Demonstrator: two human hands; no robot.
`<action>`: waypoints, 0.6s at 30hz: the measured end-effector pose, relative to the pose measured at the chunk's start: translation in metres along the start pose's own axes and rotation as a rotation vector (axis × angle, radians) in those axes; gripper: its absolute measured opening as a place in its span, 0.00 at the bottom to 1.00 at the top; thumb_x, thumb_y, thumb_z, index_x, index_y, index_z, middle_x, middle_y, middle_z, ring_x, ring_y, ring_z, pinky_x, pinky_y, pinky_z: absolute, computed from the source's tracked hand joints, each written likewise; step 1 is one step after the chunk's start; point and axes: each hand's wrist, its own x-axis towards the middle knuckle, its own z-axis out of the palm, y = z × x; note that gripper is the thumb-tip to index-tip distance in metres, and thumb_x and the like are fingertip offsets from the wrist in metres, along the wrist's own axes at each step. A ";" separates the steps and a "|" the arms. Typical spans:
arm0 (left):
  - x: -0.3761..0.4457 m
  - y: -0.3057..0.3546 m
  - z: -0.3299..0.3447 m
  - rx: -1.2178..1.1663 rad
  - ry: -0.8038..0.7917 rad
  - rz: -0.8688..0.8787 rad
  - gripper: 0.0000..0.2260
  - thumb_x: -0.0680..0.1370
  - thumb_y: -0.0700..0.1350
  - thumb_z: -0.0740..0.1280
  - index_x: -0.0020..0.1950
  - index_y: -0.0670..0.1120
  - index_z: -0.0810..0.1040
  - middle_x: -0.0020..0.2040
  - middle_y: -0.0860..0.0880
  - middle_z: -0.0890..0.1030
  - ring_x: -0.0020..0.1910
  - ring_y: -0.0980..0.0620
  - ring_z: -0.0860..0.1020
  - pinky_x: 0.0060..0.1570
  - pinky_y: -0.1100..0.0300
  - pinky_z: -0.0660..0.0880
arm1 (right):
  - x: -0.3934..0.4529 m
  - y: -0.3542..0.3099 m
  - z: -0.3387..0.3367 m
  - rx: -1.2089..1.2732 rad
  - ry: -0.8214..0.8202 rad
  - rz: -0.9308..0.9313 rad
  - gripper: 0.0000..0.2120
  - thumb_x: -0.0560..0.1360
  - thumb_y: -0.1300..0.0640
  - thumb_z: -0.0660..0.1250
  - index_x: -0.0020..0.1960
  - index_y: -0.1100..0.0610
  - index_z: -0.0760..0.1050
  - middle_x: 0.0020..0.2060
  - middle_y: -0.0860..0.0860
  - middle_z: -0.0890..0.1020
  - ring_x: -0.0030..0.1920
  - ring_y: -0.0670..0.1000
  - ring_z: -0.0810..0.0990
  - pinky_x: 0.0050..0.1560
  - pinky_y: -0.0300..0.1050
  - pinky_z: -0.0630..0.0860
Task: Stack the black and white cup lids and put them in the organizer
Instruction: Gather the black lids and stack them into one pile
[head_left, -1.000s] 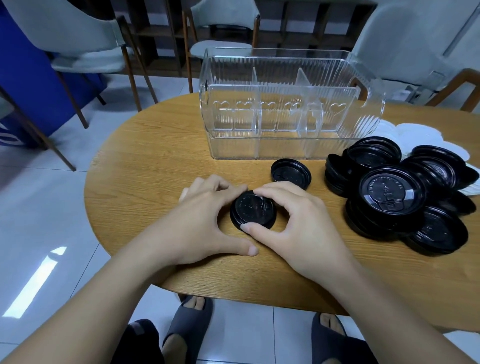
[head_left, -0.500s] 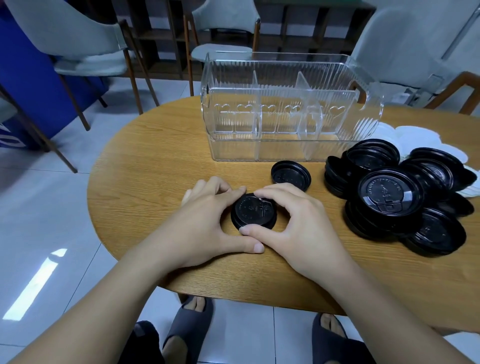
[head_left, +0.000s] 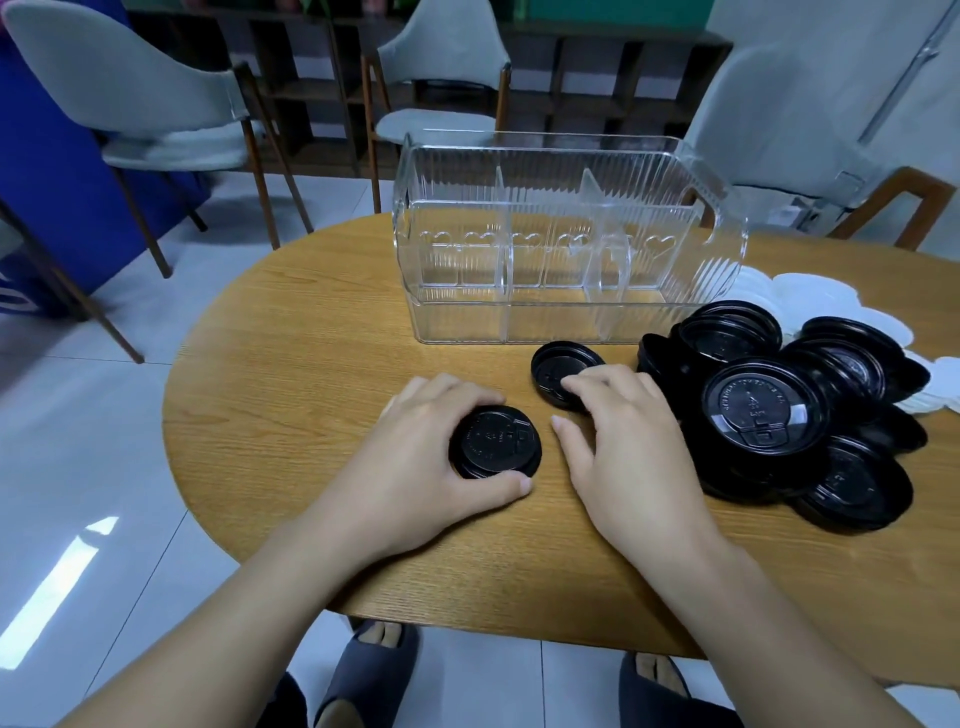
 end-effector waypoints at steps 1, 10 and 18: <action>0.000 0.000 0.001 0.006 0.007 0.000 0.39 0.71 0.76 0.72 0.76 0.59 0.77 0.66 0.64 0.76 0.68 0.59 0.71 0.72 0.51 0.74 | -0.001 -0.001 0.001 -0.018 0.000 0.004 0.15 0.81 0.56 0.76 0.66 0.58 0.84 0.60 0.50 0.83 0.61 0.55 0.78 0.67 0.54 0.76; 0.000 0.000 0.003 0.017 0.027 0.020 0.37 0.72 0.75 0.72 0.77 0.59 0.76 0.64 0.64 0.76 0.68 0.58 0.70 0.71 0.51 0.74 | -0.001 -0.002 0.001 0.012 0.025 -0.010 0.03 0.80 0.59 0.76 0.54 0.56 0.86 0.51 0.48 0.84 0.55 0.54 0.80 0.57 0.52 0.79; 0.003 0.001 -0.003 -0.129 0.158 -0.001 0.38 0.71 0.74 0.77 0.77 0.60 0.77 0.62 0.65 0.81 0.64 0.62 0.78 0.66 0.56 0.77 | 0.001 -0.016 -0.021 0.577 0.154 0.174 0.04 0.84 0.56 0.73 0.51 0.50 0.85 0.39 0.46 0.83 0.39 0.47 0.81 0.43 0.37 0.76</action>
